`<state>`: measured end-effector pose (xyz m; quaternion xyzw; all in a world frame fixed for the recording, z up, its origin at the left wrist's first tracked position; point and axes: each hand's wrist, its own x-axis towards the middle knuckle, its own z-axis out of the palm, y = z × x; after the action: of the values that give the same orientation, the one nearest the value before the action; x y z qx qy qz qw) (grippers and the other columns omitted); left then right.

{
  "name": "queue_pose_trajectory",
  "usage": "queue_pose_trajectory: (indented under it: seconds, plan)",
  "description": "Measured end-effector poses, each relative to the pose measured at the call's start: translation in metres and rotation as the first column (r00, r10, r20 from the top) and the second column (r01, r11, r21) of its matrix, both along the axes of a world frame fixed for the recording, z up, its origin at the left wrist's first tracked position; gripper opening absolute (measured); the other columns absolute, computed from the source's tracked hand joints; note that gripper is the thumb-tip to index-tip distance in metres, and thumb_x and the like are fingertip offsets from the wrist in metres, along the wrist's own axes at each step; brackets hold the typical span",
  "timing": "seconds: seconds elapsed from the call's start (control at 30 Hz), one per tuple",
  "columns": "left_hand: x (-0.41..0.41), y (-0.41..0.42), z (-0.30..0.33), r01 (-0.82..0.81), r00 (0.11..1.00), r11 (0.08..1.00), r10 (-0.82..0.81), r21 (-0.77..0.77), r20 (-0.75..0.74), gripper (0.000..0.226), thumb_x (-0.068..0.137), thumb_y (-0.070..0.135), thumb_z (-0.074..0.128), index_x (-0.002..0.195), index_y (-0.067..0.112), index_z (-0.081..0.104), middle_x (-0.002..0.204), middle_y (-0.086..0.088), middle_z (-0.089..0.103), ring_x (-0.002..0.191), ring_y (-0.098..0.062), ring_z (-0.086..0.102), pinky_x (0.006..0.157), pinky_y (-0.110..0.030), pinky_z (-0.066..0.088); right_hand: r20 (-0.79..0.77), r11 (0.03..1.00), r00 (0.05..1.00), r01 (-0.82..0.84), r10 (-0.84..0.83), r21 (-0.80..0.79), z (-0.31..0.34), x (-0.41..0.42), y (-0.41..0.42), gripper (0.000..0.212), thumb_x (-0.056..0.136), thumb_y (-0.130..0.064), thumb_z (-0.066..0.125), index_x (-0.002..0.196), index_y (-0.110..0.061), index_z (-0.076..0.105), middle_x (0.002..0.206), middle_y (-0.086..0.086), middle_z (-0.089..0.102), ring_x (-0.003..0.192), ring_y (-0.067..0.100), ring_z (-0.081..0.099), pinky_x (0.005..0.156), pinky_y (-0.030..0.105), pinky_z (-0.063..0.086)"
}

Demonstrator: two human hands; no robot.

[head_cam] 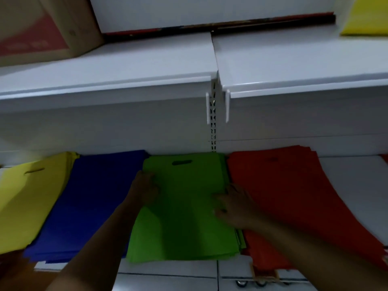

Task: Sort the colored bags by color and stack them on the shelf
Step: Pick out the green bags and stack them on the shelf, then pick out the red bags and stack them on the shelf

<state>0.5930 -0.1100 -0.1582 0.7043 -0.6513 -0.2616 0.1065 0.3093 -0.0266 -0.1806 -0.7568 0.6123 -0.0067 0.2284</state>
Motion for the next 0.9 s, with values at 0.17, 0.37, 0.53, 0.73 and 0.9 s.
queue_pose_trajectory:
  seconds: [0.17, 0.37, 0.53, 0.73, 0.9]
  plan:
    - [-0.014, 0.0, 0.006, -0.019, 0.999, 0.994, 0.015, -0.104, -0.036, 0.049, 0.088, 0.019, 0.066, 0.133, 0.008, 0.051, 0.137, -0.011, 0.048, 0.125, -0.031, 0.047, 0.1, -0.033, 0.04, 0.001, 0.999, 1.0, 0.02, -0.02, -0.046, 0.012, -0.002, 0.001, 0.064, 0.097, -0.053, 0.04, 0.154, -0.032, 0.017, 0.162, 0.005, 0.004, 0.149, 0.029, 0.0, 0.118, 0.045, 0.007]
    - [-0.066, 0.005, 0.039, 0.064, 0.996, 0.969, -0.079, -0.236, -0.052, 0.055, 0.092, 0.029, 0.062, 0.141, 0.012, 0.044, 0.151, -0.012, 0.035, 0.141, -0.028, 0.029, 0.113, -0.037, 0.026, 0.051, 0.988, 0.996, 0.08, -0.074, -0.132, 0.042, -0.024, 0.014, 0.068, 0.097, -0.052, 0.041, 0.154, -0.033, 0.008, 0.163, 0.002, 0.0, 0.149, 0.026, 0.003, 0.118, 0.046, 0.011]
    - [-0.132, 0.017, 0.063, 0.137, 0.982, 0.96, -0.164, -0.245, -0.094, 0.057, 0.093, 0.039, 0.057, 0.145, 0.026, 0.036, 0.158, -0.007, 0.021, 0.145, -0.025, 0.019, 0.118, -0.037, 0.016, 0.033, 0.964, 0.985, 0.17, -0.167, -0.202, 0.067, -0.071, 0.03, 0.07, 0.099, -0.05, 0.039, 0.155, -0.026, 0.006, 0.163, 0.002, -0.001, 0.149, 0.025, 0.003, 0.118, 0.044, 0.01]
    - [-0.252, 0.04, 0.094, 0.275, 0.948, 0.911, -0.311, -0.306, -0.073, 0.058, 0.091, 0.052, 0.052, 0.143, 0.03, 0.04, 0.156, -0.004, 0.028, 0.143, -0.025, 0.026, 0.116, -0.044, 0.025, 0.026, 0.918, 0.954, 0.294, -0.298, -0.264, 0.081, -0.167, 0.065, 0.07, 0.098, -0.048, 0.042, 0.155, -0.024, 0.009, 0.163, 0.004, 0.003, 0.148, 0.028, 0.007, 0.118, 0.045, 0.013]
    - [-0.382, 0.075, 0.108, 0.399, 0.889, 0.85, -0.45, -0.344, -0.08, 0.053, 0.094, 0.049, 0.051, 0.142, 0.031, 0.041, 0.155, 0.0, 0.029, 0.141, -0.022, 0.029, 0.114, -0.04, 0.028, 0.0, 0.877, 0.905, 0.412, -0.425, -0.246, 0.076, -0.271, 0.105, 0.07, 0.099, -0.048, 0.039, 0.155, -0.021, 0.007, 0.163, 0.007, 0.001, 0.148, 0.027, 0.007, 0.118, 0.045, 0.012]
